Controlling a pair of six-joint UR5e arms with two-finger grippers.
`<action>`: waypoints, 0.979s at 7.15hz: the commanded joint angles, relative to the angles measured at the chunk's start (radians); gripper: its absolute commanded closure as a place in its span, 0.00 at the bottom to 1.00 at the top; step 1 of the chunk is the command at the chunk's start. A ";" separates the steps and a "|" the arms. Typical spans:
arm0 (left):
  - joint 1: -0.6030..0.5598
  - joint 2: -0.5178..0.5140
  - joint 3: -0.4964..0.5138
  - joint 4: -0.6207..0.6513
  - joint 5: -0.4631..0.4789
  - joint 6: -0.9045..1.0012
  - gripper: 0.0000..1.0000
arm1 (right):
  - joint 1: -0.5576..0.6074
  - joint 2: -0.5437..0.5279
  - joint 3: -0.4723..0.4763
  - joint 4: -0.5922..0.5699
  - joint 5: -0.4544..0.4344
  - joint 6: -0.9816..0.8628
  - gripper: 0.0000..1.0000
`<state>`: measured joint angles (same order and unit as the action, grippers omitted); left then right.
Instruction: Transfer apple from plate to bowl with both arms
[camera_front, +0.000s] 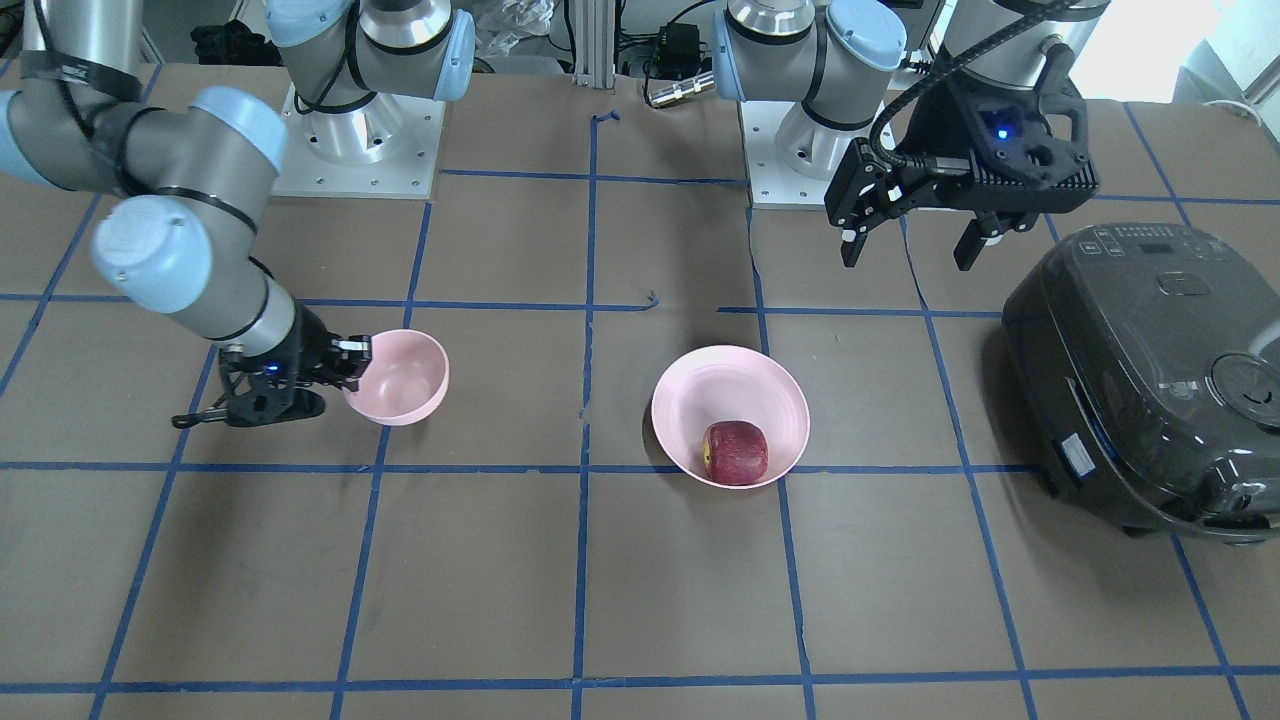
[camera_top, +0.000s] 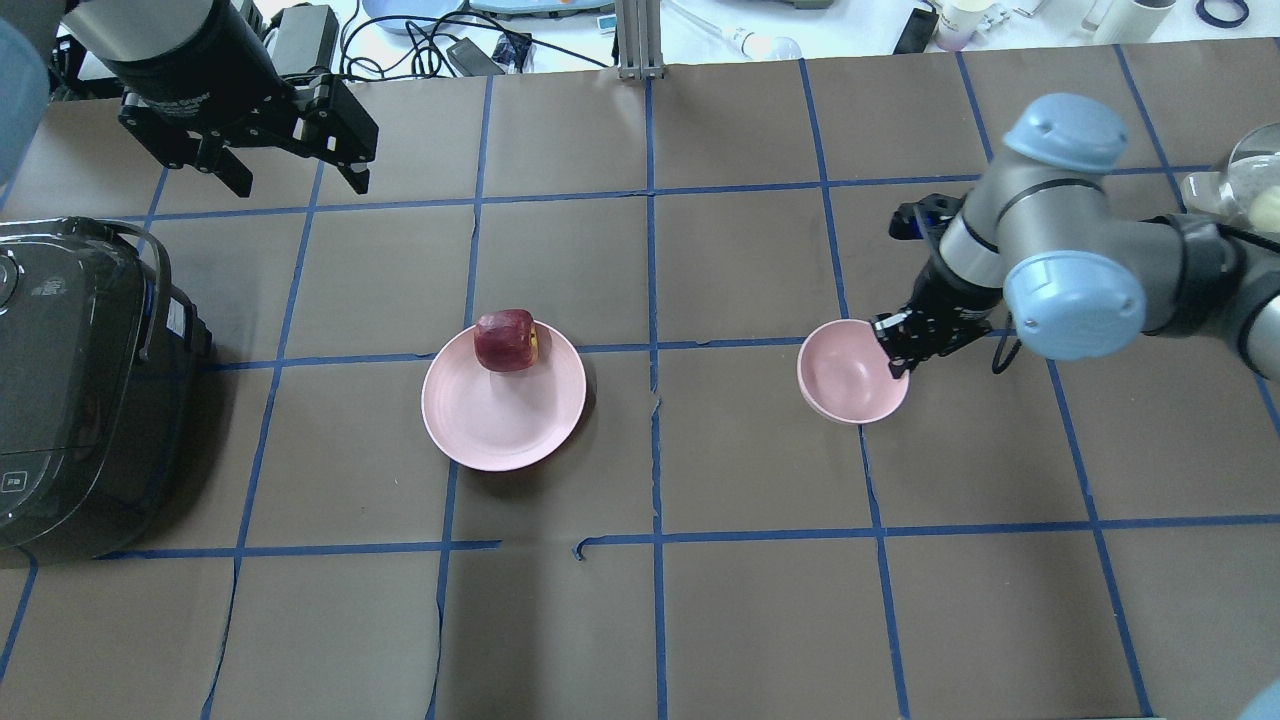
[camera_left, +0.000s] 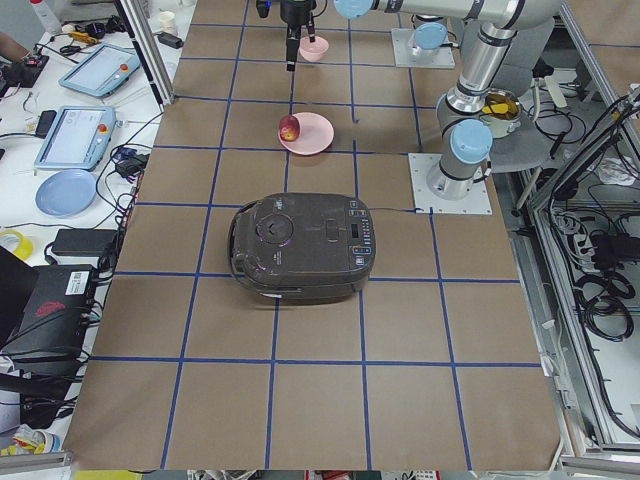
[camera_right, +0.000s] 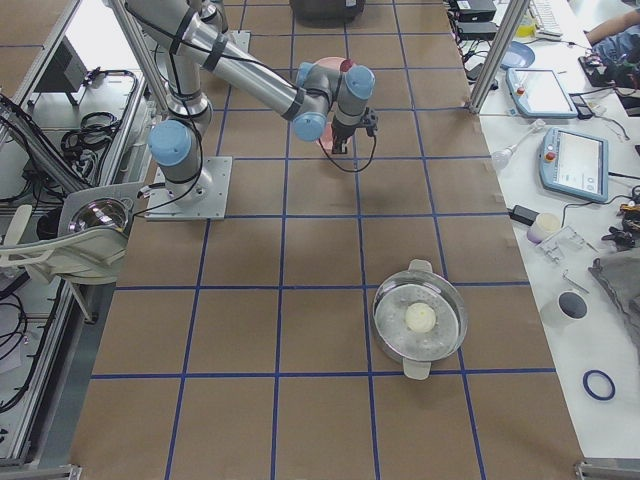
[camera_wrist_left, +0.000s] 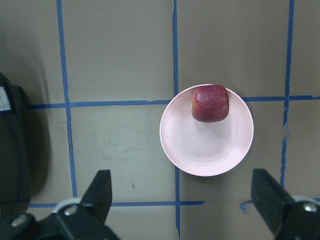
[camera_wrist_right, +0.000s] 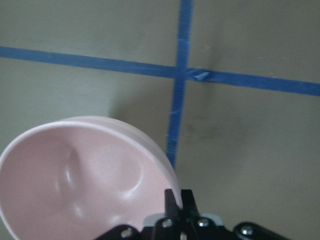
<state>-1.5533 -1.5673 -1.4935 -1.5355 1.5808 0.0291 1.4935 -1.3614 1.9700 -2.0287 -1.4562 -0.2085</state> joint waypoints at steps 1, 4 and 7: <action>0.001 0.001 -0.001 0.000 0.001 0.000 0.00 | 0.119 0.008 0.001 -0.045 0.005 0.123 1.00; 0.001 0.001 -0.001 0.000 -0.001 0.000 0.00 | 0.122 0.047 0.015 -0.044 0.008 0.121 0.94; 0.001 0.003 -0.002 -0.003 -0.002 0.011 0.00 | 0.120 0.030 -0.003 -0.039 0.007 0.123 0.00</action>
<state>-1.5511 -1.5662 -1.4946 -1.5376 1.5793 0.0334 1.6144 -1.3249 1.9757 -2.0719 -1.4478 -0.0864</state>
